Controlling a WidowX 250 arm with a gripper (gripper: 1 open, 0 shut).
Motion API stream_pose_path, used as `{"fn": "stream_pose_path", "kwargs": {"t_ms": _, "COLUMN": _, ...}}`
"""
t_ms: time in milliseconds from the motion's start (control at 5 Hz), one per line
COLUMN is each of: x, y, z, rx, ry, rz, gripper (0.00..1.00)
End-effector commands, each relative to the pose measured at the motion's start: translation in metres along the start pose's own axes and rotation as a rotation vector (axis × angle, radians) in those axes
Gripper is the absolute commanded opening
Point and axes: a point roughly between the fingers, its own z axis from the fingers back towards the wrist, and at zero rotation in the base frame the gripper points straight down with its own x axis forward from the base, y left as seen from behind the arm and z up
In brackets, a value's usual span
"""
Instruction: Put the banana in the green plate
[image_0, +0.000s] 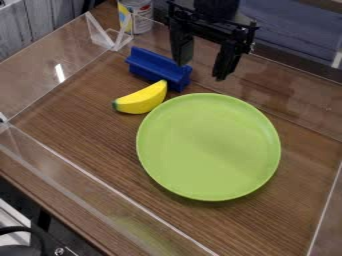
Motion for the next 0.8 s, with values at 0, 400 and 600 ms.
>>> {"fn": "stream_pose_path", "kwargs": {"t_ms": 0, "x": -0.001, "y": 0.006, "z": -0.007, "rx": 0.006, "ry": 0.016, "rz": -0.012, "gripper": 1.00}}
{"fn": "stream_pose_path", "kwargs": {"t_ms": 400, "x": -0.003, "y": 0.052, "z": -0.020, "rx": 0.038, "ry": 0.008, "rz": -0.099, "gripper": 1.00}}
{"fn": "stream_pose_path", "kwargs": {"t_ms": 600, "x": -0.003, "y": 0.072, "z": -0.029, "rx": 0.047, "ry": -0.001, "rz": -0.125, "gripper": 1.00}}
